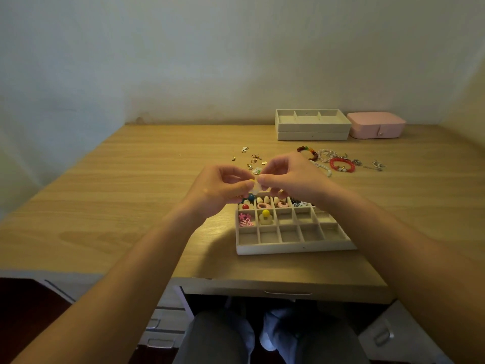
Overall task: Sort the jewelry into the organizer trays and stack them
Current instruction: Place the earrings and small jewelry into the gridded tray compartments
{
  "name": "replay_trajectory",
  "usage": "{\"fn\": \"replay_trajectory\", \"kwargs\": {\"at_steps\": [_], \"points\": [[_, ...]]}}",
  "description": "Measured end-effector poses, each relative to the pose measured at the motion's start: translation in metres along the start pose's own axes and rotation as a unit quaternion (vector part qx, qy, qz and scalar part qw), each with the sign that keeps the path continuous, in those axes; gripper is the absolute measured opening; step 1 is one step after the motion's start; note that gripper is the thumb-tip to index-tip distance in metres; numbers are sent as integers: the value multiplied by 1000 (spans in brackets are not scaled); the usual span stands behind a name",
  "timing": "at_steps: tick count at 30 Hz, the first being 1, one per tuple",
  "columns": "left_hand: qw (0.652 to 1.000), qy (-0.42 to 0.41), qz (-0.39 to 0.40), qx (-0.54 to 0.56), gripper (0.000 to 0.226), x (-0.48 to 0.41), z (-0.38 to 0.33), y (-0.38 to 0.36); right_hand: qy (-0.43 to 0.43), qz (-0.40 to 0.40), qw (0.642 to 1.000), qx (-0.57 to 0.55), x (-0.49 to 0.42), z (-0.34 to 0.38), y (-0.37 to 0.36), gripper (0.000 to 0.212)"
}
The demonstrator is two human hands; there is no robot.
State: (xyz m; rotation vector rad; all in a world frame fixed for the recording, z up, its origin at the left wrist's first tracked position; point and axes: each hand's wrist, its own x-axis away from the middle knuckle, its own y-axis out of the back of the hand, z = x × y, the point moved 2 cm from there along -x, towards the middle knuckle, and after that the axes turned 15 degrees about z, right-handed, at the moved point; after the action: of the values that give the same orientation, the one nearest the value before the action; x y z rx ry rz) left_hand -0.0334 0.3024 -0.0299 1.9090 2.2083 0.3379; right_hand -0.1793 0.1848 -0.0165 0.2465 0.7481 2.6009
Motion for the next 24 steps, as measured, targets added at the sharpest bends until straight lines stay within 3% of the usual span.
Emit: {"fn": "replay_trajectory", "kwargs": {"at_steps": [4,9,18,24], "points": [[992,19,-9,-121,13,-6,10,-6,-46,43,991,119,3,-12,2,4],[983,28,0,-179,22,-10,18,-4,-73,94,973,195,7,-18,-10,12],[979,34,39,-195,16,-12,18,-8,-57,31,959,275,5,-18,-23,12],[982,39,54,-179,20,-14,21,-10,-60,34,952,299,7,-19,-25,22]]}}
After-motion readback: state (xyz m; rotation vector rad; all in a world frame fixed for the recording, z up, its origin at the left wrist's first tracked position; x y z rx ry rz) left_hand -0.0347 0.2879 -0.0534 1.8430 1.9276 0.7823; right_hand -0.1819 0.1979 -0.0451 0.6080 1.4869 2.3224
